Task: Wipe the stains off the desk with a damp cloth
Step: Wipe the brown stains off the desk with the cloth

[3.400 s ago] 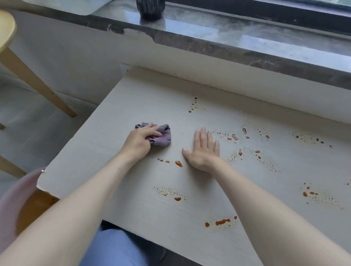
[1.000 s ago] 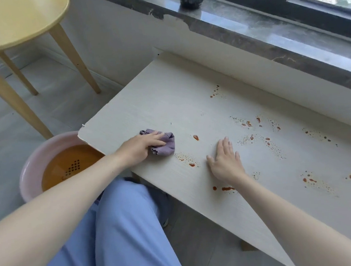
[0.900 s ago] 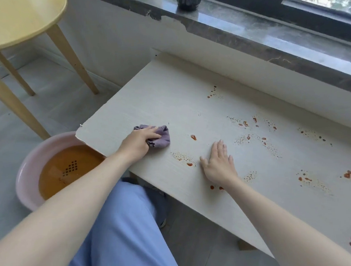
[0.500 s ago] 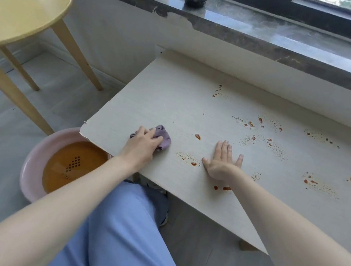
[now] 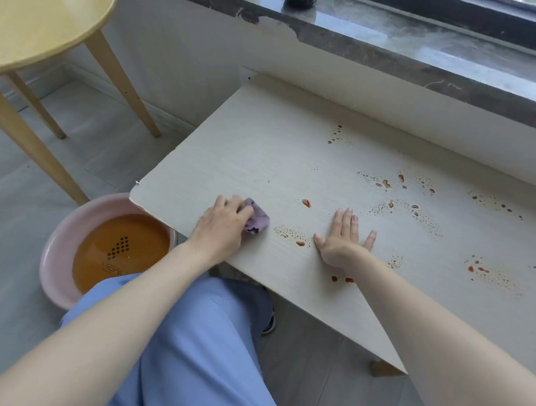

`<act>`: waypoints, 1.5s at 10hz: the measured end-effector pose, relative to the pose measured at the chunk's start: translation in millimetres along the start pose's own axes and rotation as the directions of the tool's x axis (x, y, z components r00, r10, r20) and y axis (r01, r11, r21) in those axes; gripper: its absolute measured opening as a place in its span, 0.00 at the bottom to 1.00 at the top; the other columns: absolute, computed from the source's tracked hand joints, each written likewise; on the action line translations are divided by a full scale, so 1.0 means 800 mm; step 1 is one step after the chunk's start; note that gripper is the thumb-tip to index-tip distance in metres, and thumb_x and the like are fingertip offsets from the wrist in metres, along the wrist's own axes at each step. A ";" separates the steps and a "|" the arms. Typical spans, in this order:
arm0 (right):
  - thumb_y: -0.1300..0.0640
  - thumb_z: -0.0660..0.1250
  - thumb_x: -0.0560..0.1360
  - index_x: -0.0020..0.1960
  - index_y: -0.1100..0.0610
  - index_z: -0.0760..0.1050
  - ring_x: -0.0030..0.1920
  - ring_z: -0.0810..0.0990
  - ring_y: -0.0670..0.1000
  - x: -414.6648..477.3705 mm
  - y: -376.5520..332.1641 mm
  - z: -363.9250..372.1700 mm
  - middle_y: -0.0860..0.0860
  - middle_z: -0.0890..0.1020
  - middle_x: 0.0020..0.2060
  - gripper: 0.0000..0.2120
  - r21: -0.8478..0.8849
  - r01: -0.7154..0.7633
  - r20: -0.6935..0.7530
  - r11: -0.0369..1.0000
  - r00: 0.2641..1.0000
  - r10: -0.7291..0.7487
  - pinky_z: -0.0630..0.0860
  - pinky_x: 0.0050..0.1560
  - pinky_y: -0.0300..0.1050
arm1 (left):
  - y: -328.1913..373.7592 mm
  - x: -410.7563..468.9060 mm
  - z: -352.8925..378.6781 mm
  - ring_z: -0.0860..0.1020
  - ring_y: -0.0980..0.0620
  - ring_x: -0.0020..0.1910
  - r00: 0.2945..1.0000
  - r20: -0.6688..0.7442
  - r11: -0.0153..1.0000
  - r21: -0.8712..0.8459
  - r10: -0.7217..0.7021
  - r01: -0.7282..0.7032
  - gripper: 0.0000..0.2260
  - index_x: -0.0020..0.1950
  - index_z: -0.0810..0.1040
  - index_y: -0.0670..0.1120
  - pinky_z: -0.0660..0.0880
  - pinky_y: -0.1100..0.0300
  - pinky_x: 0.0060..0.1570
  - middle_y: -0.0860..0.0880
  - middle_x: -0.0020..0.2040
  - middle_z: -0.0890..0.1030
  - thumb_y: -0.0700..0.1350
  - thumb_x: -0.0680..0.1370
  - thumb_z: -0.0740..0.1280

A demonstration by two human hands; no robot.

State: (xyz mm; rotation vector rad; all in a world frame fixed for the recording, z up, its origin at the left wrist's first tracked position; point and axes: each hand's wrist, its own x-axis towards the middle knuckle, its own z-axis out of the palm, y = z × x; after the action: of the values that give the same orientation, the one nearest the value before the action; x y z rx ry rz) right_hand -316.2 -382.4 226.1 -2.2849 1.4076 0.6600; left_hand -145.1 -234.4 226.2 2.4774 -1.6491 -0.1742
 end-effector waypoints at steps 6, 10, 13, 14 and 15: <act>0.43 0.44 0.81 0.75 0.58 0.29 0.75 0.32 0.50 0.002 0.001 0.002 0.51 0.31 0.74 0.34 0.008 -0.003 0.003 1.000 1.000 0.003 0.33 0.71 0.62 | 0.032 -0.045 0.009 0.68 0.44 0.59 0.986 0.005 0.963 -0.216 -0.166 0.163 0.22 0.65 0.69 0.45 0.73 0.52 0.51 0.46 0.58 0.70 0.33 0.72 0.59; 0.42 0.45 0.81 0.76 0.58 0.30 0.75 0.33 0.49 0.003 0.003 0.003 0.51 0.32 0.75 0.34 0.023 0.011 -0.007 1.000 1.000 -0.011 0.35 0.71 0.63 | 0.040 -0.033 0.000 0.67 0.46 0.59 0.996 0.076 0.995 -0.083 -0.049 0.055 0.22 0.65 0.69 0.45 0.70 0.55 0.44 0.46 0.59 0.69 0.33 0.72 0.58; 0.43 0.45 0.81 0.76 0.58 0.30 0.75 0.33 0.49 0.005 0.004 0.006 0.51 0.32 0.75 0.35 0.031 0.010 -0.025 0.999 1.000 -0.009 0.34 0.71 0.63 | 0.034 -0.001 0.015 0.67 0.45 0.56 0.996 0.004 0.955 -0.283 -0.085 0.083 0.21 0.66 0.74 0.50 0.71 0.51 0.51 0.46 0.55 0.70 0.34 0.76 0.59; 0.42 0.45 0.81 0.76 0.57 0.30 0.75 0.33 0.49 0.006 0.002 0.006 0.51 0.32 0.75 0.35 0.022 0.006 -0.026 1.000 1.000 -0.006 0.34 0.71 0.63 | 0.011 -0.010 0.016 0.67 0.44 0.55 0.991 0.015 0.942 -0.313 0.129 -0.118 0.20 0.67 0.75 0.52 0.69 0.50 0.54 0.45 0.57 0.71 0.36 0.78 0.60; 0.42 0.45 0.81 0.76 0.57 0.30 0.75 0.33 0.49 0.007 0.002 0.005 0.50 0.32 0.75 0.35 0.009 0.000 -0.022 1.000 1.000 0.000 0.34 0.71 0.62 | 0.007 0.021 0.020 0.64 0.44 0.60 0.994 -0.008 0.921 -0.378 -0.104 0.094 0.18 0.65 0.76 0.53 0.67 0.50 0.60 0.46 0.64 0.67 0.38 0.79 0.59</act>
State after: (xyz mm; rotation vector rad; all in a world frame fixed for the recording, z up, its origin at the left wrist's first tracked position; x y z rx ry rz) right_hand -316.4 -384.6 219.4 -2.2924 1.4179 0.6293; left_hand -146.6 -252.9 211.7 2.2550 -1.3287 -0.4252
